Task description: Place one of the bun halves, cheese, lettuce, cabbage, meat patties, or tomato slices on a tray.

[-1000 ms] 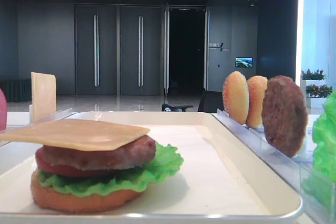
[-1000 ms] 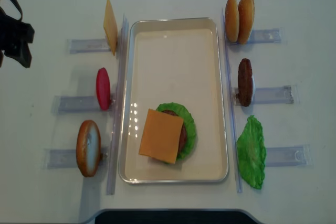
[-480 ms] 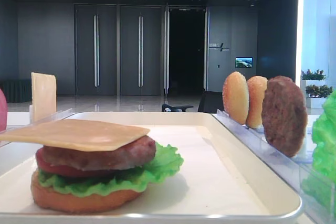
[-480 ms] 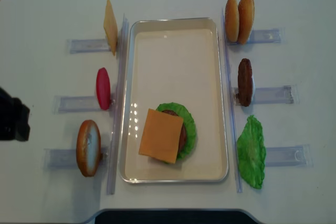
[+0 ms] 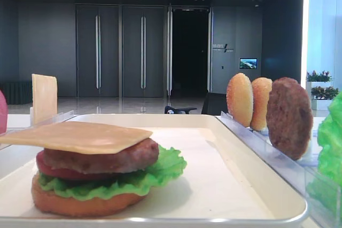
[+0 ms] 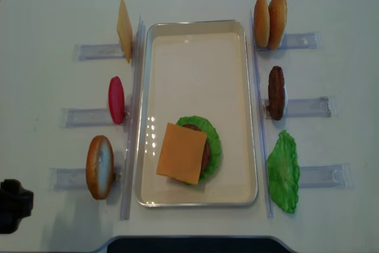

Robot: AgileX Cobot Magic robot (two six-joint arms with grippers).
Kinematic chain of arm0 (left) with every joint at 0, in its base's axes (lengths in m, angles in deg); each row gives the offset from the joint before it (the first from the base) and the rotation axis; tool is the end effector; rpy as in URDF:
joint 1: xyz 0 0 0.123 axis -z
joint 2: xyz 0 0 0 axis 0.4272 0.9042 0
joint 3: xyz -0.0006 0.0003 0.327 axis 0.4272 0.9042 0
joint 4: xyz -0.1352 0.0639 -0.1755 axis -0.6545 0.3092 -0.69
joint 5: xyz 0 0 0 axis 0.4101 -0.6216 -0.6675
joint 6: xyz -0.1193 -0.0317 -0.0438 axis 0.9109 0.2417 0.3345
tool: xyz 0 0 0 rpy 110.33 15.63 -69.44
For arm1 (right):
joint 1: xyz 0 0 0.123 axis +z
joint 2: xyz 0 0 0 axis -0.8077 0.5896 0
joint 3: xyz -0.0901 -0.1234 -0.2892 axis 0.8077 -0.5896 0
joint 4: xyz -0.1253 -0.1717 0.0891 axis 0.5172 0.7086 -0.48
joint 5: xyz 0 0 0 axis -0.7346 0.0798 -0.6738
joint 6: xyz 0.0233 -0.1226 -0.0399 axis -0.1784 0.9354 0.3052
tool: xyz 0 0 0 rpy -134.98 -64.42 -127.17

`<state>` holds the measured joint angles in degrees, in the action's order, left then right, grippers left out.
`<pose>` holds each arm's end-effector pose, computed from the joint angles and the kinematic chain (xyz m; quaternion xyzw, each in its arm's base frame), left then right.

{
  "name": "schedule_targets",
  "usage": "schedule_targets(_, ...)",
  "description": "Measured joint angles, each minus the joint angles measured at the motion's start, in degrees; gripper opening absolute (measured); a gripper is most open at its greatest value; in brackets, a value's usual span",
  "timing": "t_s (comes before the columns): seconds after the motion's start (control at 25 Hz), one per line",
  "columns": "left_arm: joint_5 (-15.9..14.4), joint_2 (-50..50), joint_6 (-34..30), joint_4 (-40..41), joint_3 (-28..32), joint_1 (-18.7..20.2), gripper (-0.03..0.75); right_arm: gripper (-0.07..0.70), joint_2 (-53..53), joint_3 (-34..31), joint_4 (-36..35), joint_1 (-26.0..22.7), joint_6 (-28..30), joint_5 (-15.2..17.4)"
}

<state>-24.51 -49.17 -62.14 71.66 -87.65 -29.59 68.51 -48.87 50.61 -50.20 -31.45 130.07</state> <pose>0.0352 0.0119 0.2433 -0.0234 0.9759 0.0468 0.2121 -0.0361 -0.0032 0.2390 0.0113 0.8712 0.0338 0.4895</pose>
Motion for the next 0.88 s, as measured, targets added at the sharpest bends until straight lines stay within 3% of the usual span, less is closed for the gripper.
schedule_targets(0.16, 2.4, -8.2, 0.0, -1.5, 2.1, 0.0, 0.454, 0.485, 0.0, 0.0, 0.0, 0.0, 0.0, 0.0)
schedule_targets(0.72, 2.3, -33.4, 0.0, -2.0, 2.4, 0.0, 0.444, 0.485, 0.0, 0.0, 0.0, 0.0, 0.0, 0.0)
schedule_targets(0.88, 2.2, -34.8, 0.0, -2.0, 2.4, 0.0, 0.444, 0.485, 0.0, 0.0, 0.0, 0.0, 0.0, 0.0)
